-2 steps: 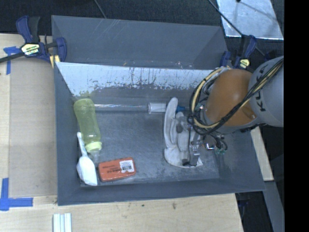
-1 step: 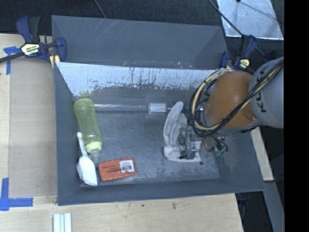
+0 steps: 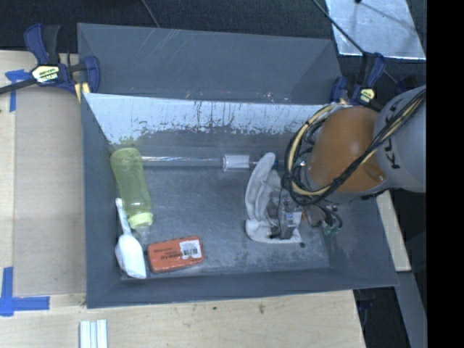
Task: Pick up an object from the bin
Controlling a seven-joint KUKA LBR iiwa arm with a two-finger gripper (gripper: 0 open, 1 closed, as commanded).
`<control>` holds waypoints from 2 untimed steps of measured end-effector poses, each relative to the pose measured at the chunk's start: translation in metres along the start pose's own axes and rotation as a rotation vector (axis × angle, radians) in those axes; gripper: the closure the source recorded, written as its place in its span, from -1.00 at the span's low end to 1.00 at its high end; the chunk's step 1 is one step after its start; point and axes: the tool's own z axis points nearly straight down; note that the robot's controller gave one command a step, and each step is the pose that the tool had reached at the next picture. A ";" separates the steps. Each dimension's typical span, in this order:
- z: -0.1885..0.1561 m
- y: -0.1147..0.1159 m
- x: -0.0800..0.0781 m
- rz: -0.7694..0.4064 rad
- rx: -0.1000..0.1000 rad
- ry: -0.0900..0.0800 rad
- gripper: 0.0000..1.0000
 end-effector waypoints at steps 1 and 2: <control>0.000 0.000 0.000 0.000 0.000 -0.001 1.00; -0.003 0.000 0.000 0.001 -0.001 0.001 1.00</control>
Offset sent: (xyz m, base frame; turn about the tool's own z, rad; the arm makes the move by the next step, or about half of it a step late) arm 0.0000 0.0001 0.0166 0.0000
